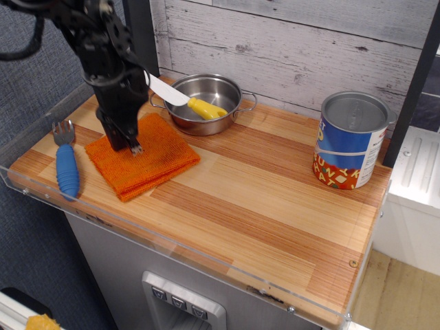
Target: Move orange cloth to right bottom of table.
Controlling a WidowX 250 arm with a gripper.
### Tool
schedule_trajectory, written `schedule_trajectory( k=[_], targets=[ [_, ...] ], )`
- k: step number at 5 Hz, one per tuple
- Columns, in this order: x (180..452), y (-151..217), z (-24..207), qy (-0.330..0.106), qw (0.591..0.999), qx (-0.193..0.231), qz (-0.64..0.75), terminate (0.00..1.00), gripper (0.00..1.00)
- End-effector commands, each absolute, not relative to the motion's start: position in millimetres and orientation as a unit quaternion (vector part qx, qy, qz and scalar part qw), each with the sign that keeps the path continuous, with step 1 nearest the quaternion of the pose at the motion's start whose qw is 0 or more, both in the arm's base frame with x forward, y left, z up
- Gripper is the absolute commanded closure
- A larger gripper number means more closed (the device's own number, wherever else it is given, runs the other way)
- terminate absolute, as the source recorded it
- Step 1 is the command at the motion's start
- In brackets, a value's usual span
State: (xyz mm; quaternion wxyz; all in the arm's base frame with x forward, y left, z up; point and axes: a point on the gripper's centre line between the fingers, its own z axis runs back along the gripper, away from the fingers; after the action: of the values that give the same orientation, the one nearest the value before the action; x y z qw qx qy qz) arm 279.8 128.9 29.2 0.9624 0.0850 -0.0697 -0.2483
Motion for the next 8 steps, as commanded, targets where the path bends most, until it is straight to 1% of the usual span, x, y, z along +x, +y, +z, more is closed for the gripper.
schedule_trajectory(
  k=[1, 2, 3, 4, 5, 6, 7, 8],
  targets=[
    [280, 107, 24, -0.072, 0.962, 0.094, -0.245, 0.00, 1.00],
    [275, 96, 21, -0.070, 0.963, 0.090, -0.245, 0.00, 1.00],
    [270, 88, 18, -0.068, 0.965, 0.077, -0.243, 0.00, 1.00],
    [263, 70, 17, -0.066, 0.968, 0.063, -0.236, 0.00, 1.00],
    [254, 42, 21, -0.063, 0.970, 0.045, -0.229, 0.00, 1.00],
    [250, 20, 23, -0.063, 0.977, 0.004, -0.203, 0.00, 1.00],
    [248, 2, 24, -0.044, 0.986, -0.028, -0.159, 0.00, 1.00],
    [248, -15, 25, -0.044, 0.989, -0.046, -0.136, 0.00, 1.00]
  ],
)
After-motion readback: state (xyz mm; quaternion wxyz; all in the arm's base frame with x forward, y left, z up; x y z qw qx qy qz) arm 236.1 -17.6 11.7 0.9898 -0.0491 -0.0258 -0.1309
